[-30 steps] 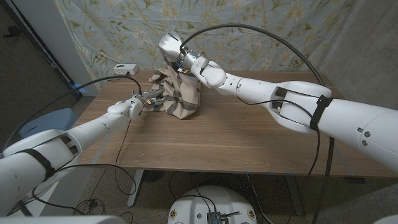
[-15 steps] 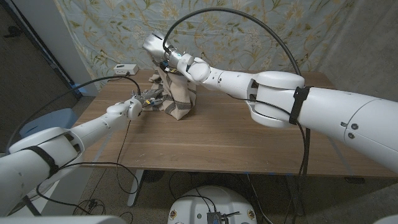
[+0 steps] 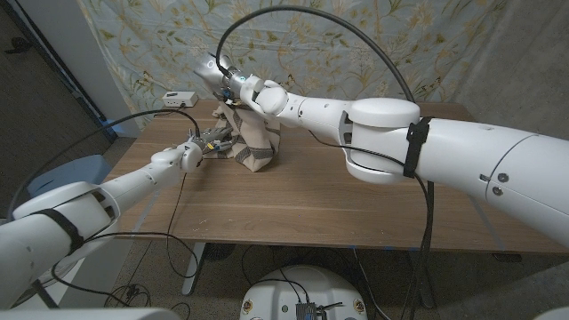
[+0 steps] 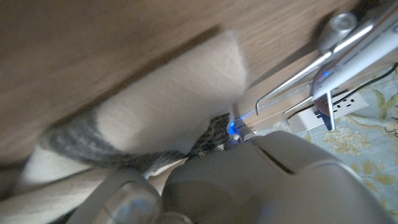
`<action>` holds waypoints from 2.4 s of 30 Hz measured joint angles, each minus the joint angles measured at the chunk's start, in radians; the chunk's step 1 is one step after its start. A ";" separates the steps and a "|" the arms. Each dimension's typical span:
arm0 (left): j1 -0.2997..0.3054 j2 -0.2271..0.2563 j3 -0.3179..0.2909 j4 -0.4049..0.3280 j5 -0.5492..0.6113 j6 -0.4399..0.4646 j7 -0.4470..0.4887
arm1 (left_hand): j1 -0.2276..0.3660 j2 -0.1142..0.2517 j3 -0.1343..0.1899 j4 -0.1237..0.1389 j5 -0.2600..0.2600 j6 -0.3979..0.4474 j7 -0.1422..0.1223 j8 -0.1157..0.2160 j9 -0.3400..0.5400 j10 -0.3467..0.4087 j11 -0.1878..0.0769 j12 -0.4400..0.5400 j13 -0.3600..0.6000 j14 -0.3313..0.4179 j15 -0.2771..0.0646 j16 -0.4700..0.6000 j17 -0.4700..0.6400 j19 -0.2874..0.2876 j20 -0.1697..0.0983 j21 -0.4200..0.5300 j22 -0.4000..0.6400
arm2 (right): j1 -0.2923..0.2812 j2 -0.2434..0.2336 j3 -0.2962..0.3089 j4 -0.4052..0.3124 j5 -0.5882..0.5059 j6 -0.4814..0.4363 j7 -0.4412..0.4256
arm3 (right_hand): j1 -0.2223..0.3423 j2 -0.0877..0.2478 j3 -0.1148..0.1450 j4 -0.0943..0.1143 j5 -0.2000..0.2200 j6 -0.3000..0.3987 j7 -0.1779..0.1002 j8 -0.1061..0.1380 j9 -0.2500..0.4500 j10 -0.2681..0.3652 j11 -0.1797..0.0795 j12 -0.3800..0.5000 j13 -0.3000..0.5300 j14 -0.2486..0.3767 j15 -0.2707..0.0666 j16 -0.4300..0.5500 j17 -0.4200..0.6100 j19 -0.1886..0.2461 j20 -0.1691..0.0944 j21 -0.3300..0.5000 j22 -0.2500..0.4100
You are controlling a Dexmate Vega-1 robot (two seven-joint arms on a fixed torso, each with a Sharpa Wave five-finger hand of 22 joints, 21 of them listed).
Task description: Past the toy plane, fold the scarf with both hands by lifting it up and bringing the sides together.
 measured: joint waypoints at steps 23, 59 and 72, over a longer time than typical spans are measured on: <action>0.073 0.114 -0.073 -0.228 -0.001 0.081 -0.019 | -0.008 -0.001 0.065 -0.020 0.000 0.069 0.025 0.031 -0.001 0.075 0.013 0.036 -0.005 0.099 0.002 0.020 -0.007 0.059 -0.010 0.026 -0.005 | 0.011 0.007 0.037 -0.025 0.267 -0.003 0.167 | -0.520 -0.045 -0.113 0.247 -0.026 -0.233 -0.011 -0.144 -0.183 -0.257 0.127 -0.357 -0.376 -0.084 0.021 -0.663 -0.577 -0.054 0.079 0.003 -0.092; 0.601 0.413 -0.562 -1.042 0.132 0.577 0.330 | 0.163 0.061 0.191 -0.089 -0.073 0.517 0.035 0.061 0.000 0.543 -0.014 0.101 0.003 0.535 -0.062 0.066 0.001 0.283 0.097 0.029 0.001 | -0.125 -0.330 0.221 -0.538 0.152 -0.222 0.145 | -0.596 -0.067 -0.108 0.196 -0.022 -0.356 -0.053 -0.144 -0.212 -0.432 0.078 -0.501 -0.414 -0.302 0.072 -0.821 -0.638 -0.237 0.118 -0.098 -0.089; 0.817 0.354 -0.810 -1.097 -0.097 0.389 0.512 | 0.126 0.055 0.173 -0.059 -0.073 0.435 0.050 0.019 0.000 0.504 0.033 0.066 0.007 0.507 -0.025 0.040 0.001 0.285 0.121 0.033 0.006 | -0.137 -0.365 0.255 -0.564 0.165 -0.173 0.427 | -0.519 -0.046 -0.058 0.106 -0.010 -0.500 -0.066 -0.148 -0.217 -0.562 0.057 -0.569 -0.396 -0.442 0.088 -0.878 -0.651 -0.325 0.133 -0.148 -0.088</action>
